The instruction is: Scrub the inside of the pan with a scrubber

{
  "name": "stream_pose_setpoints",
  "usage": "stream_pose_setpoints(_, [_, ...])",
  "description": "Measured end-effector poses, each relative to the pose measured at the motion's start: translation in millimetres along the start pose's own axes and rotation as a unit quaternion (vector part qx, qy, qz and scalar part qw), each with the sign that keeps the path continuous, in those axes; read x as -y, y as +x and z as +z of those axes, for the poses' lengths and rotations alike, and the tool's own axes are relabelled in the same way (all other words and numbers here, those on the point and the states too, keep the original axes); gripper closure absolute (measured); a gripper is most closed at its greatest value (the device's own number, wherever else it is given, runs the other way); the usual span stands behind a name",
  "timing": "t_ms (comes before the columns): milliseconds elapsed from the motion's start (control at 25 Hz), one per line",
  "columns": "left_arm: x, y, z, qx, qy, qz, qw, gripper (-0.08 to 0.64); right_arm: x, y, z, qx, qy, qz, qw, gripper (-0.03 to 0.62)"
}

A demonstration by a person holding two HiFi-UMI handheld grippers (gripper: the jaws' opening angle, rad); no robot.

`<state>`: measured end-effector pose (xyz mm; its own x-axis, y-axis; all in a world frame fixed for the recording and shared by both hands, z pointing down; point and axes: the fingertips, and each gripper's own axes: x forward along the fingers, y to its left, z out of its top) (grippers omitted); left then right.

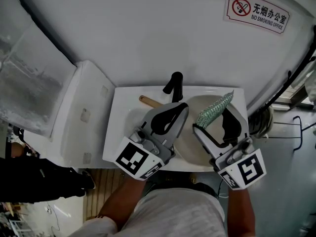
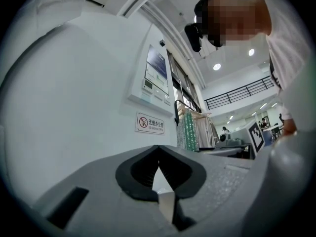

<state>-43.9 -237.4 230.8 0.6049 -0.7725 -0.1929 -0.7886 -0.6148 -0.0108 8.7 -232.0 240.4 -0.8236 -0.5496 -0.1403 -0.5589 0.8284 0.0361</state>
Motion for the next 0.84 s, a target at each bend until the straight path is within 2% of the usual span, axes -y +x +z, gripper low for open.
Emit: stream_pose_setpoints(840, [-2.5, -2.5, 1.6, 0.007, -0.003, -0.002, 1.0000, 0.545, -1.1, -2.3, -1.2, -0.004, -0.002, -0.008, 1.000, 0.253])
